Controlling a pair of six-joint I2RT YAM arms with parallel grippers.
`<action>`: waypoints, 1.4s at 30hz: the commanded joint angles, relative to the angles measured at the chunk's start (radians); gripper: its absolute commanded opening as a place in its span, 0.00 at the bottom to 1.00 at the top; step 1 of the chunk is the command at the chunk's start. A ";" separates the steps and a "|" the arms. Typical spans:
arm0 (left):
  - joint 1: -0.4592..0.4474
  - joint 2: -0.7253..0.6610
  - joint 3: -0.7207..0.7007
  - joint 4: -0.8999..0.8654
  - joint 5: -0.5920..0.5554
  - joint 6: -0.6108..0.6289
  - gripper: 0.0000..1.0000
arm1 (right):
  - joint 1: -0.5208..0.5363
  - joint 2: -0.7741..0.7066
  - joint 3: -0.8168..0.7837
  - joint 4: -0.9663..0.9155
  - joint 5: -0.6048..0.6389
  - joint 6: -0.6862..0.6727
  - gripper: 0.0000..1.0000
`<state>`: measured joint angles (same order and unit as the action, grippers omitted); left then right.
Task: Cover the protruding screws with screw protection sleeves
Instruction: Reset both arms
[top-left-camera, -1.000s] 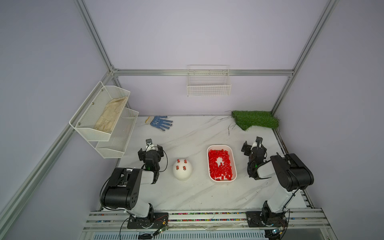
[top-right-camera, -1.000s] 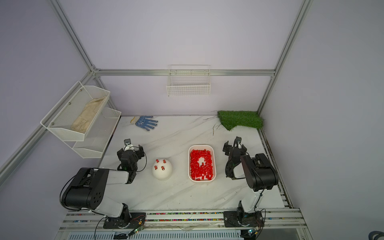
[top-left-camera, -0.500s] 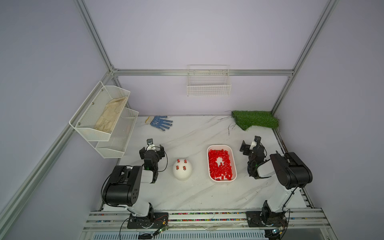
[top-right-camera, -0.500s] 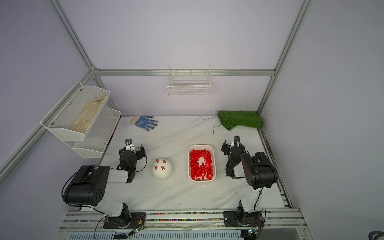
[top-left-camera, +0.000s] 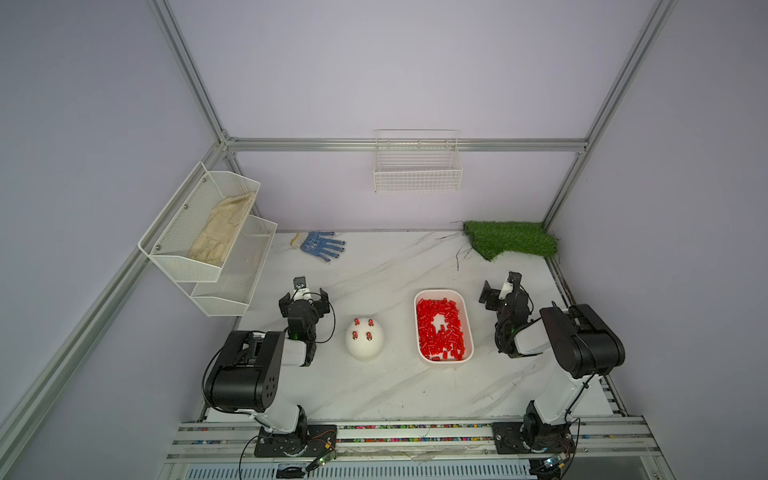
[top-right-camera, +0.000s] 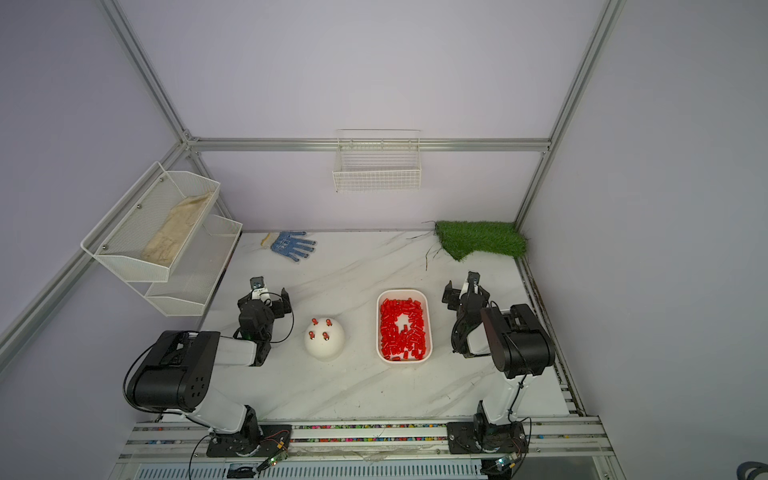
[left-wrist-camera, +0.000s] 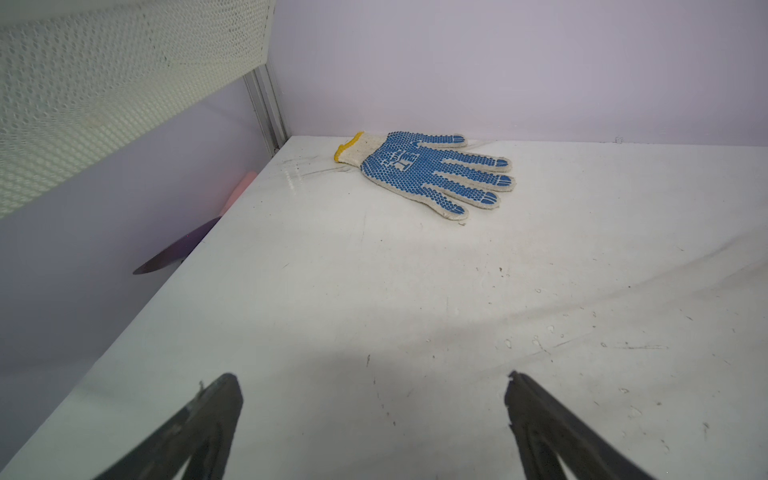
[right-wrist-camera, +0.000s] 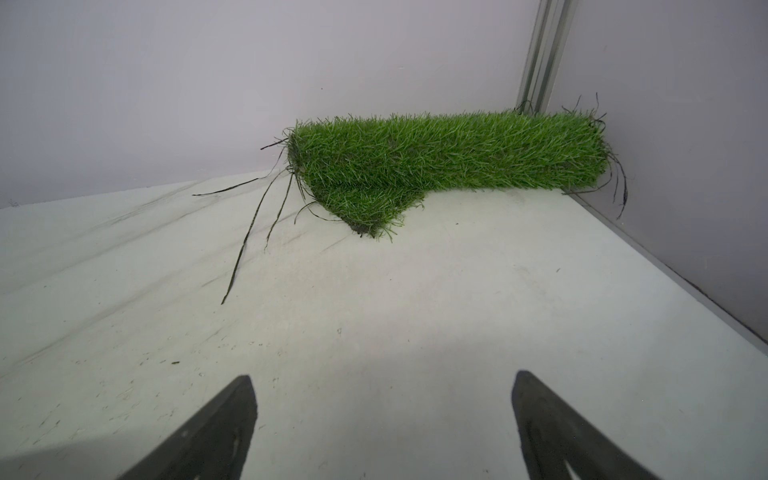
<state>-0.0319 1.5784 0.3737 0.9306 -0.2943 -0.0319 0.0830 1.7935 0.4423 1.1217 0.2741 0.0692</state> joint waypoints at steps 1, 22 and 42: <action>0.009 0.005 -0.005 0.053 0.010 0.015 1.00 | -0.006 -0.006 0.011 0.030 -0.005 -0.013 0.97; 0.008 -0.023 -0.067 0.131 0.011 0.010 1.00 | -0.005 -0.006 0.011 0.032 -0.006 -0.014 0.97; 0.004 -0.003 -0.006 0.048 -0.073 -0.010 1.00 | -0.005 -0.007 0.011 0.032 -0.006 -0.014 0.97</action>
<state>-0.0311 1.5917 0.3519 1.0073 -0.3477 -0.0406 0.0830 1.7935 0.4423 1.1217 0.2722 0.0681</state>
